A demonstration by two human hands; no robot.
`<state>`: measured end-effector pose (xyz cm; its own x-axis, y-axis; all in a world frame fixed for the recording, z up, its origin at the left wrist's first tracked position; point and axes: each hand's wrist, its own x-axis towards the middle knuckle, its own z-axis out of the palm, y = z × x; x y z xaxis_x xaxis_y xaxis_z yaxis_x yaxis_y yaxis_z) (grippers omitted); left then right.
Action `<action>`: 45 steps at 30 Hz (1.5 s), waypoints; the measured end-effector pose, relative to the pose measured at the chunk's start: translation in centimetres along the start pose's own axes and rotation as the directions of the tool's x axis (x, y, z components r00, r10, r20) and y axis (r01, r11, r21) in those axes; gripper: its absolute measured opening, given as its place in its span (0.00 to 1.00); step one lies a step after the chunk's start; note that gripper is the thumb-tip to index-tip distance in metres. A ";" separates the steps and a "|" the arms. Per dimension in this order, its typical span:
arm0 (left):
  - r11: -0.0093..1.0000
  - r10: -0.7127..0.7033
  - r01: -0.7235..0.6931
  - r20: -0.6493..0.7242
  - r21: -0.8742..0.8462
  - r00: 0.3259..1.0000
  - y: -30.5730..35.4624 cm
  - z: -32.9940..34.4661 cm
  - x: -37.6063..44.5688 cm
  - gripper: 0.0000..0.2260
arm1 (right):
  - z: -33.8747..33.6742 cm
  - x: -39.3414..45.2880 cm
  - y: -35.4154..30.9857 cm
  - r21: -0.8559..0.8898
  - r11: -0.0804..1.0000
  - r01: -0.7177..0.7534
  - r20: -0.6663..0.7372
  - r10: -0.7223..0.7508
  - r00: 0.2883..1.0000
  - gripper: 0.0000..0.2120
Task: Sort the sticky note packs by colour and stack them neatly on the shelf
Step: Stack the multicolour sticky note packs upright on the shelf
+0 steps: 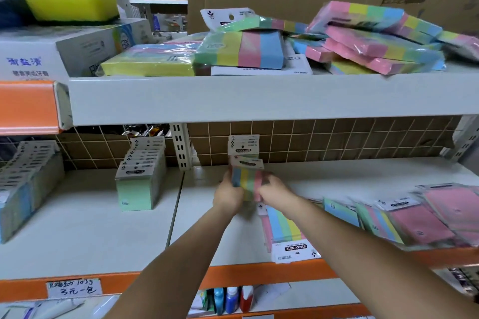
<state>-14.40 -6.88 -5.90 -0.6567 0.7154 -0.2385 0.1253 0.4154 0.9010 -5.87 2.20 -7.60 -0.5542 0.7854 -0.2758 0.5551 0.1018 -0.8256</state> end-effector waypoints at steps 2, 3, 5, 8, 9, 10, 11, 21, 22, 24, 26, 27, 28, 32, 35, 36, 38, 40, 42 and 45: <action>0.998 -0.041 0.041 -0.006 0.053 0.999 0.0 0.3 1.2 0.36 | 0.2 0.1 -0.6 0.030 0.999 0.012 -0.025 -0.012 1.000 0.15; 0.995 -0.061 0.061 -0.001 0.077 0.998 -0.1 0.4 1.8 0.34 | 0.3 0.4 -0.8 0.045 0.999 0.013 -0.036 -0.012 0.999 0.15; 0.989 -0.103 0.102 0.007 0.106 0.995 -0.1 0.5 2.8 0.26 | 0.6 1.4 -0.7 0.058 0.998 -0.008 -0.032 0.009 0.999 0.17; 0.984 -0.143 0.143 -0.002 0.102 0.990 -0.3 0.5 3.8 0.20 | 1.0 2.0 -0.7 0.065 0.997 -0.032 -0.032 0.034 0.999 0.22; 0.983 -0.147 0.146 0.004 0.111 0.989 -0.4 0.6 4.1 0.20 | 1.1 2.1 -0.7 0.072 0.997 -0.039 -0.035 0.042 0.999 0.22; 0.983 -0.140 0.137 0.019 0.125 0.990 -0.6 0.8 4.4 0.21 | 1.2 2.2 -0.7 0.076 0.996 -0.051 -0.038 0.054 0.998 0.21; 0.983 -0.133 0.127 0.033 0.136 0.991 -0.7 1.0 4.7 0.23 | 1.3 2.2 -0.8 0.082 0.994 -0.070 -0.038 0.074 0.997 0.20; 0.997 -0.061 0.067 0.151 -0.031 0.987 -2.3 0.9 4.5 0.25 | 2.3 2.8 -0.1 0.074 0.992 -0.103 -0.032 0.106 0.994 0.18; 0.998 -0.007 0.017 0.145 -0.066 0.989 -2.6 1.0 4.4 0.29 | 2.6 2.8 0.1 0.055 0.992 -0.115 -0.017 0.116 0.993 0.17; 0.993 0.056 -0.040 0.143 -0.110 0.988 -2.8 1.1 4.4 0.34 | 2.8 2.8 0.4 0.036 0.992 -0.118 -0.008 0.118 0.993 0.16; 0.988 0.064 -0.040 0.160 -0.149 0.985 -3.1 1.2 4.9 0.41 | 2.6 2.8 0.2 0.036 0.992 -0.119 -0.008 0.119 0.993 0.16; 0.987 0.066 -0.040 0.166 -0.153 0.984 -3.3 1.2 5.2 0.44 | 2.5 2.8 0.2 0.035 0.992 -0.119 -0.008 0.119 0.993 0.16; 0.988 0.067 -0.042 0.169 -0.147 0.983 -3.8 1.3 5.8 0.45 | 2.3 2.9 0.2 0.033 0.993 -0.113 -0.004 0.113 0.994 0.15; 0.992 0.057 -0.041 0.139 -0.117 0.989 -5.0 1.8 7.5 0.42 | 2.2 2.9 0.2 -0.006 0.993 -0.116 0.022 0.117 0.993 0.12; 0.996 0.050 -0.042 0.103 -0.082 0.993 -3.5 1.3 5.8 0.35 | 2.2 3.0 0.3 -0.019 0.990 -0.139 0.006 0.139 0.990 0.13; 0.996 0.032 -0.024 0.093 -0.086 0.995 -3.2 1.1 5.3 0.33 | 2.1 3.0 0.3 -0.021 0.990 -0.142 0.001 0.142 0.990 0.13; 0.995 -0.028 0.036 0.083 -0.093 0.996 -2.9 0.7 5.0 0.33 | 1.8 2.8 0.2 -0.015 0.988 -0.157 -0.005 0.157 0.988 0.13; 0.993 -0.085 0.090 0.075 -0.071 0.994 -2.4 0.3 4.6 0.35 | 1.1 2.6 0.0 -0.008 0.986 -0.167 -0.007 0.167 0.986 0.13; 0.991 -0.130 0.131 0.044 -0.028 0.991 -1.7 0.0 4.2 0.33 | -0.1 2.2 -0.4 -0.031 0.987 -0.156 -0.007 0.156 0.988 0.16; 0.987 -0.129 0.130 -0.009 0.095 0.992 -0.4 -0.4 3.0 0.25 | -2.3 1.2 -1.2 -0.075 0.986 -0.148 -0.013 0.148 0.989 0.21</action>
<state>-16.69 -5.11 -6.81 -0.6741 0.6505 -0.3499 0.1092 0.5562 0.8238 -5.81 4.42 -5.85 -0.4580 0.7996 -0.3884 0.6760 0.0295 -0.7364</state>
